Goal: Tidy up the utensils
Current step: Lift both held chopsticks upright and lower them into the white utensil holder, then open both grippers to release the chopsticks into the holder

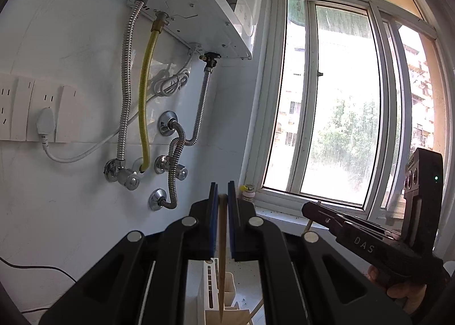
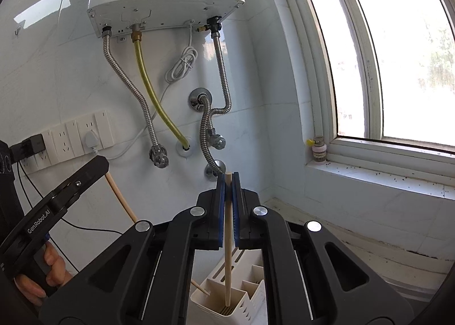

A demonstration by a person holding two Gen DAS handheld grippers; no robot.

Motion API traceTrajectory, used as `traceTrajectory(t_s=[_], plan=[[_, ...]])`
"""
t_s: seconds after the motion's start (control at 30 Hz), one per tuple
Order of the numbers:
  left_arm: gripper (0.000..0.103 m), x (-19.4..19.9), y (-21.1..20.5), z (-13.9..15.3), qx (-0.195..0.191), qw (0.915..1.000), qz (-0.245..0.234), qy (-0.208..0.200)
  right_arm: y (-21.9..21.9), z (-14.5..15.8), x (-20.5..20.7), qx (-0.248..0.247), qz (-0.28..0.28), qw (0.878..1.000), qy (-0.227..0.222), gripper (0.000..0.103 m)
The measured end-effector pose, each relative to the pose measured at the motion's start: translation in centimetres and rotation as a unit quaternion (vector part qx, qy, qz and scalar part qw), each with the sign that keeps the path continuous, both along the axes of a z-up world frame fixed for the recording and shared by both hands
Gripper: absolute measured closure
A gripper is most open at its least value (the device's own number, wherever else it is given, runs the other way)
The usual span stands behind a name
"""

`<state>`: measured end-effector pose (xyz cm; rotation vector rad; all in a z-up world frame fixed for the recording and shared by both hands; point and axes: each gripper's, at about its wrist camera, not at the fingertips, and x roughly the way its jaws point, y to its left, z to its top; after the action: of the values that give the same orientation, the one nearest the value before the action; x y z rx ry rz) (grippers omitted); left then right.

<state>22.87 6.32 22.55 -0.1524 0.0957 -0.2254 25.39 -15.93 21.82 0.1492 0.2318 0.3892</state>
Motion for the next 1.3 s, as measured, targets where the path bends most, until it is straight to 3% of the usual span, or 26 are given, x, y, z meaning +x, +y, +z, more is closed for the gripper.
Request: traceTrajectory(t_s=[0.27,0.43,0.97,1.0,1.07,1.1,1.3], plan=[[0.097,1.5,-0.8,-4.8,0.016,0.9983,-0.022,0.052,0.5,-3.6,1.1,-0.018,0.011,0.999,0.042,0.099],[0.097,1.3,-1.5,-6.8,0.046,0.9958,-0.026,0.075,1.5,-5.8,1.4,-0.033,0.025,0.997,0.066,0.099],[0.097,0.4,-0.4,-10.0,0.045,0.9885,-0.025,0.142,2.2,-9.8,1.2,-0.047,0.032,0.991,0.119,0.098],[0.095,0.5,-0.2,-10.1,0.043,0.9881,-0.022,0.146,2.1,-9.9,1.2,-0.047,0.031,0.991,0.120,0.098],[0.082,0.4,0.0,-10.0,0.043,0.9879,-0.020,0.148,1.9,-9.9,1.2,-0.043,0.030,0.991,0.122,0.096],[0.070,0.3,0.1,-9.9,0.045,0.9886,-0.014,0.143,1.7,-9.9,1.1,-0.038,0.028,0.991,0.123,0.095],[0.068,-2.1,0.3,-8.6,0.055,0.9919,0.002,0.114,0.2,-9.0,0.0,-0.013,0.026,0.992,0.119,0.095]])
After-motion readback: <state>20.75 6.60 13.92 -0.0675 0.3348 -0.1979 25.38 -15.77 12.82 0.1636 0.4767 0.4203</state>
